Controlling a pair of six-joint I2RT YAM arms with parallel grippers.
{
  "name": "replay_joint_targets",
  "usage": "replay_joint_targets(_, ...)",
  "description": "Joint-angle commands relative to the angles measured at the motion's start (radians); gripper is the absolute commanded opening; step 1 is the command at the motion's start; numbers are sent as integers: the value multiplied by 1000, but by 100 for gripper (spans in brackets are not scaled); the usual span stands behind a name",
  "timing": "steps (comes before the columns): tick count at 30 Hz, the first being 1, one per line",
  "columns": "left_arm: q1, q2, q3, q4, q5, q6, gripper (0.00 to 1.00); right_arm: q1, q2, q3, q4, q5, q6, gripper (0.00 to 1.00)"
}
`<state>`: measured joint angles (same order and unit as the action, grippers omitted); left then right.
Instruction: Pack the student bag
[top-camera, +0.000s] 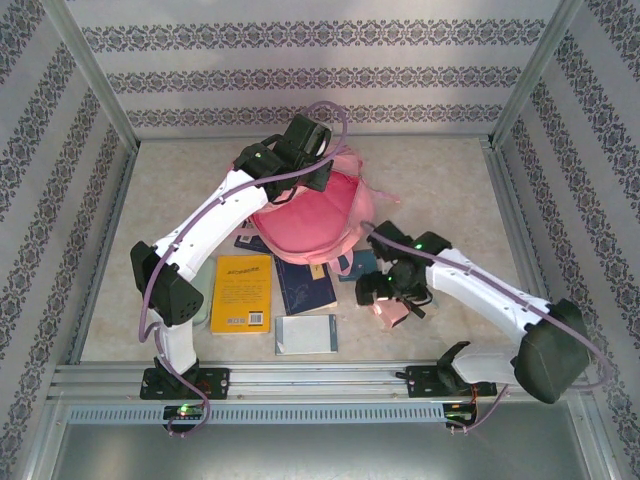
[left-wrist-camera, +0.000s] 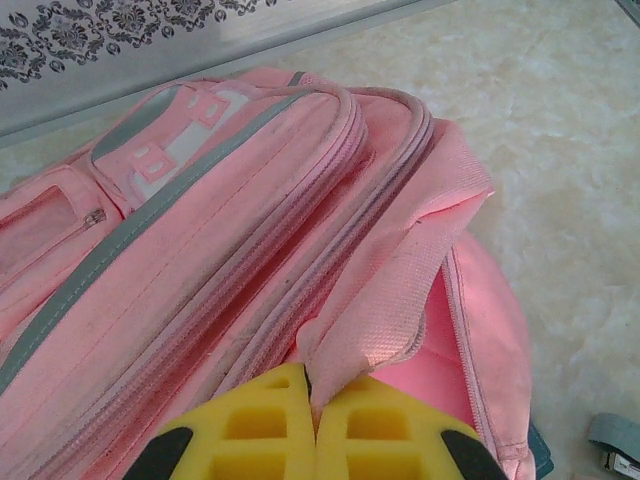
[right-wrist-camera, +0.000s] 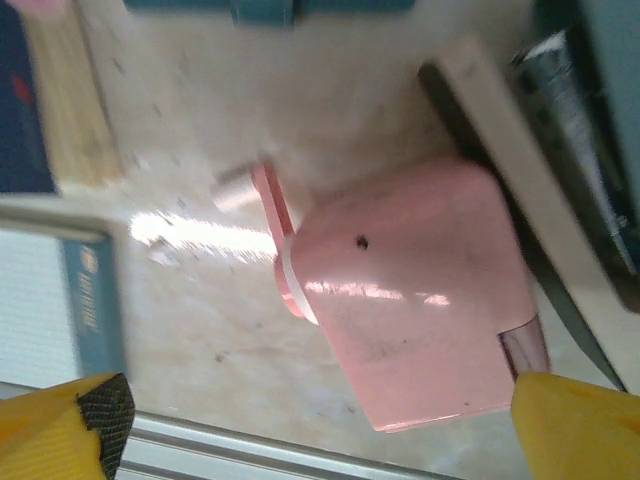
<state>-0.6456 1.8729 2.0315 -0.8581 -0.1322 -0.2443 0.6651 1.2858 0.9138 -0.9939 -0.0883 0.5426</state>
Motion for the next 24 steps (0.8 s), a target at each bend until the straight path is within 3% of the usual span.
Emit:
replay_joint_targets(1, 14, -27, 19, 24, -15, -23, 0, 44, 20, -17, -3, 93, 0, 98)
replay_joint_targets(7, 13, -53, -18, 18, -20, -18, 0, 46, 30, -52, 12, 203, 53, 98)
replay_joint_targets(18, 15, -80, -60, 13, -24, -9, 0, 44, 45, -152, 118, 49, 83, 98)
replay_joint_targets(24, 14, -78, -61, 13, -21, -10, 0, 55, -4, -194, 117, 57, 109, 97)
